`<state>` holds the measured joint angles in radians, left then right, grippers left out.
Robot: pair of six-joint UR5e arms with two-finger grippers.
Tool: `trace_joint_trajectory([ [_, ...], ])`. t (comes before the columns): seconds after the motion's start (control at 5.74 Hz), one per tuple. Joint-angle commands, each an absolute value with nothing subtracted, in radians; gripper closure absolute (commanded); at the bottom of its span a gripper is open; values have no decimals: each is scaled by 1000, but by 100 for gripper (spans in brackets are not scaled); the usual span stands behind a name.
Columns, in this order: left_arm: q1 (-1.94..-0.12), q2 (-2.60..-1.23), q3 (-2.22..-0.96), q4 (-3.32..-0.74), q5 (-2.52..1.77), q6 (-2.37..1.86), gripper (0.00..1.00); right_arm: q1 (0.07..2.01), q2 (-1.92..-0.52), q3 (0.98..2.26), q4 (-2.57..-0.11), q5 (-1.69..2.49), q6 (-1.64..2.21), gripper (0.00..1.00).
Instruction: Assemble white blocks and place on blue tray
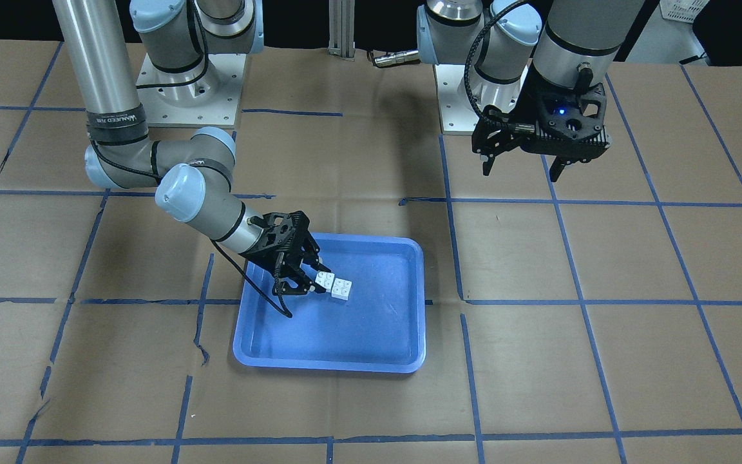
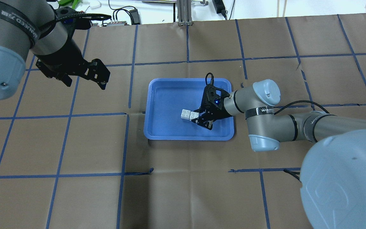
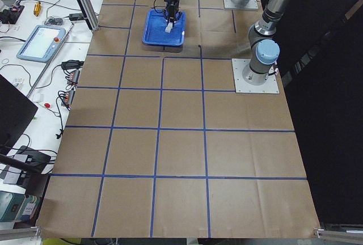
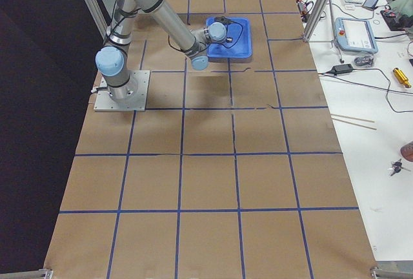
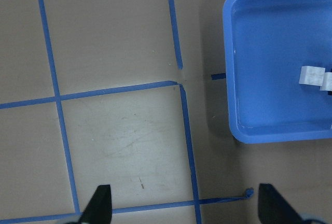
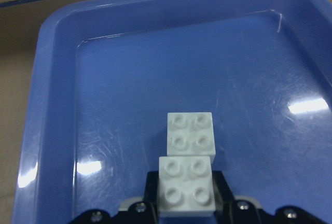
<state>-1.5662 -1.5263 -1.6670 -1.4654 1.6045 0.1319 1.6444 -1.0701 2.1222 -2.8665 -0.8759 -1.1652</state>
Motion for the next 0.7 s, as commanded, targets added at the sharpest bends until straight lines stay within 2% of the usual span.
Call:
trace_joint_trajectory([
  [0.0,-1568,-1526,-1667,-1463,1605,132,1,1644,-1065,2112,-2867,-876,-1161,91],
  [0.52,-1568,-1526,-1667,-1463,1605,132,1,1644,-1063,2106,-2869,-876,-1151,91],
])
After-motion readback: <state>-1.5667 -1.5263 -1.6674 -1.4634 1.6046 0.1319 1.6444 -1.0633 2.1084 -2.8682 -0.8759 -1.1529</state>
